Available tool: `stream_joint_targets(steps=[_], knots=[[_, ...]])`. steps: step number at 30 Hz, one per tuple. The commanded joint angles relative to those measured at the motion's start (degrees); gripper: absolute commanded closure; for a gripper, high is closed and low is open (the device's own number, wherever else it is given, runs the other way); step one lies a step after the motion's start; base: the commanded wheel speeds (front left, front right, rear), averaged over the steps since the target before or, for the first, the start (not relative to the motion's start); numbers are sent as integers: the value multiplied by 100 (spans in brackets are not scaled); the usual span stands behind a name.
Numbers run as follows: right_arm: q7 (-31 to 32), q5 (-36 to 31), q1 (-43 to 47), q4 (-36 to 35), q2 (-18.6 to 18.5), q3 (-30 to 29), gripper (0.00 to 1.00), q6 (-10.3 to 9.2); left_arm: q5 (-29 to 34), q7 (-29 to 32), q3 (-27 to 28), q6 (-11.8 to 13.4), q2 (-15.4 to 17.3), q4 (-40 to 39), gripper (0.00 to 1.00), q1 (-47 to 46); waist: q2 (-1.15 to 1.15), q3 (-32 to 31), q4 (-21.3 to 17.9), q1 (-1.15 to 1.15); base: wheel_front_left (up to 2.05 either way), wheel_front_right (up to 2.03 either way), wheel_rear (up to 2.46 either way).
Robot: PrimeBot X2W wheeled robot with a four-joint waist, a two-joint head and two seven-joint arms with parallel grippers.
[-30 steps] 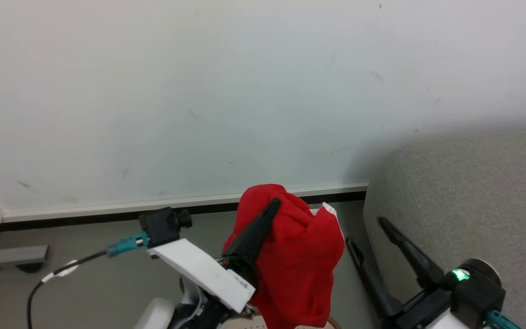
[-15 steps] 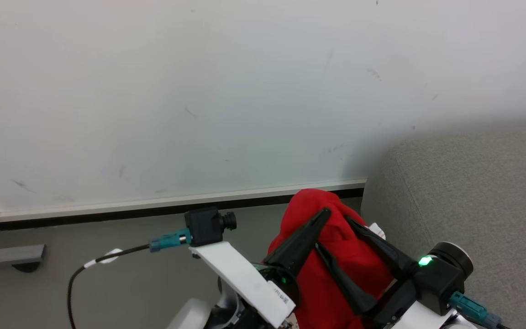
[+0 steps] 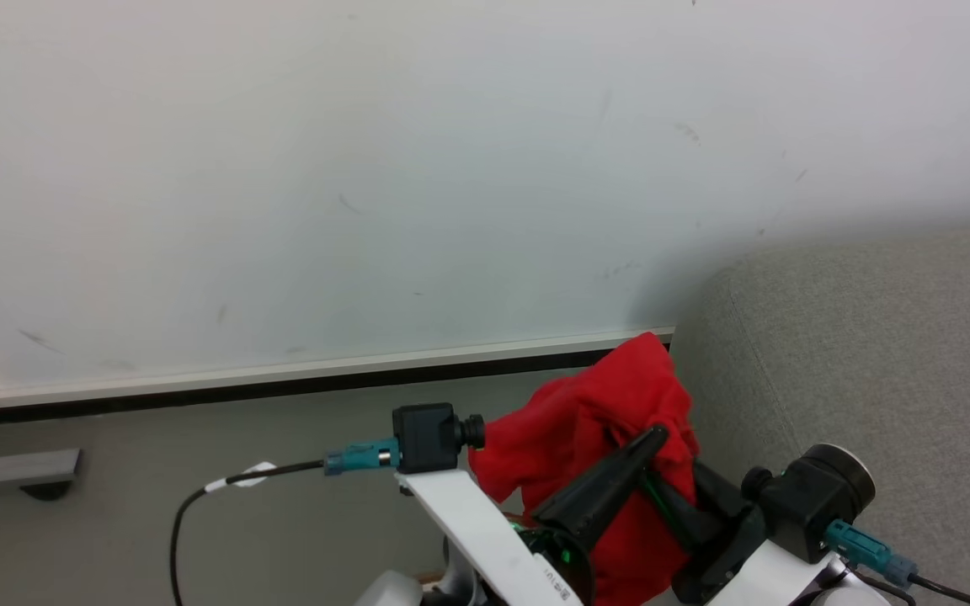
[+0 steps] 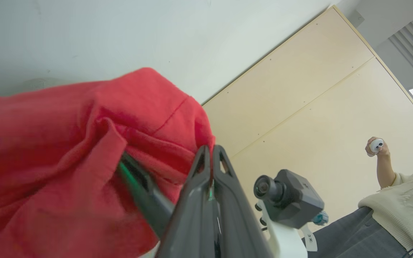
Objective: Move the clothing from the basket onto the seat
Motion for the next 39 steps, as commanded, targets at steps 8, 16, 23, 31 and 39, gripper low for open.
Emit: stream_joint_targets(steps=[8,16,23,31,39], knots=[[-82,139,-47,-3,-15,-140,100,-12,194,-95,4,18,80,162,82,72,0,27,-52,0,0,0,0],[-101,148,143,-44,-125,-394,100,-12,522,-387,21,50,136,457,0,77,0,95,-193,0,0,0,0],[-126,167,322,-162,-236,-759,100,-11,872,-661,-112,-42,211,727,0,115,0,169,-454,0,0,0,0],[-63,163,449,-345,-299,-1018,100,-12,1328,-1033,-269,-132,256,958,0,25,0,259,-958,0,0,0,0],[-99,133,578,-399,-371,-1268,100,-11,1984,-1505,-521,-238,298,1195,0,-83,0,339,-1535,0,0,0,0]])
